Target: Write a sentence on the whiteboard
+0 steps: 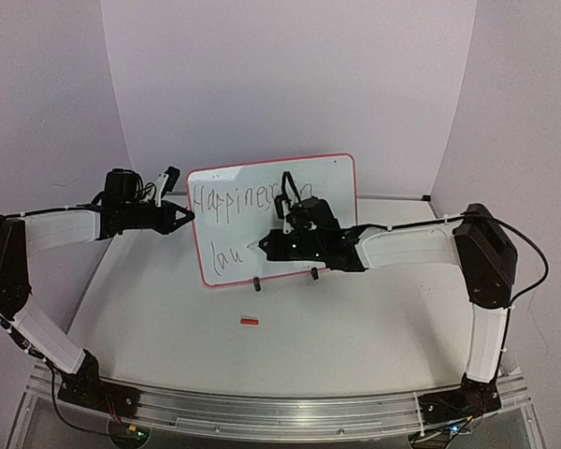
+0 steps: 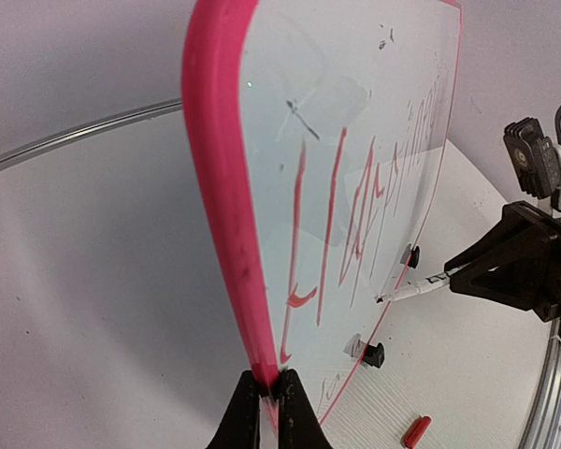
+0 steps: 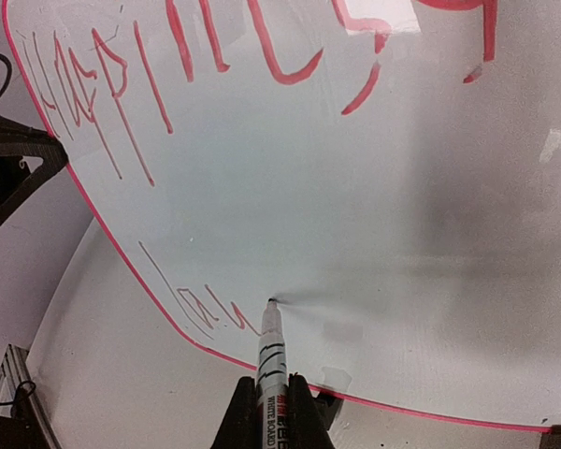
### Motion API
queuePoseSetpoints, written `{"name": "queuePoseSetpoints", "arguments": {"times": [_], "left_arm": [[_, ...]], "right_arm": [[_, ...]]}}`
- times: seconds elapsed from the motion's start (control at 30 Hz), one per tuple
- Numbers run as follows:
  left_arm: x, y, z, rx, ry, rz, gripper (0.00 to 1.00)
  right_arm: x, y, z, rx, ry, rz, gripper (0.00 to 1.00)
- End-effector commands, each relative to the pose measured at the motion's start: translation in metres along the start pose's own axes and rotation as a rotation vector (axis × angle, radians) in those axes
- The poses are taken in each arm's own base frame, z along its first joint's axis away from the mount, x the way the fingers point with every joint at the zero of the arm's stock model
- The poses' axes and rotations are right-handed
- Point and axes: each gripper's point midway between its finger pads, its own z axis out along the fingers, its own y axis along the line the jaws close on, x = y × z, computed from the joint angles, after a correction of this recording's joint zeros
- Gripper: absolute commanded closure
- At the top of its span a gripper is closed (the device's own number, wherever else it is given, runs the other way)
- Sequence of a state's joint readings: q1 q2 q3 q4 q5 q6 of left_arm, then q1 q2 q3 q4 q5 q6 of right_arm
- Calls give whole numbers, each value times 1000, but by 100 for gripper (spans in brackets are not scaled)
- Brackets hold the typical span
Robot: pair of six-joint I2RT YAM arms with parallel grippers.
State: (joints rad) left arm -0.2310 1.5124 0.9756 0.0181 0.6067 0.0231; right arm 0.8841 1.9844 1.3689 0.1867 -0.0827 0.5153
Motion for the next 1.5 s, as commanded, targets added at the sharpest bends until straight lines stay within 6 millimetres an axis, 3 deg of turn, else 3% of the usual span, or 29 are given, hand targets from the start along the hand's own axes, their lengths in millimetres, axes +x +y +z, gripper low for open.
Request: {"name": "queuePoseSetpoints", "arguments": {"times": [0.0,0.17,0.5,0.67,1.1,1.47], "left_arm": [[-11,4,-2,-29,-23,63,100],[-11,4,-1,-29,-22,62,100],[-9,6,2,-28,-16,60,100],[-9,7,3,-28,-15,59,100],[-10,7,3,-29,-16,59,100],[-11,6,2,-29,-18,62,100]], "right_arm": [[-21,9,4,-26,-54,2,100],[-23,12,10,-40,-51,-6,100],[8,-3,11,-15,19,13,100],[12,-8,8,2,26,11,100],[-33,7,-9,7,-88,-29,100],[-44,14,-12,-9,-109,-35,100]]}}
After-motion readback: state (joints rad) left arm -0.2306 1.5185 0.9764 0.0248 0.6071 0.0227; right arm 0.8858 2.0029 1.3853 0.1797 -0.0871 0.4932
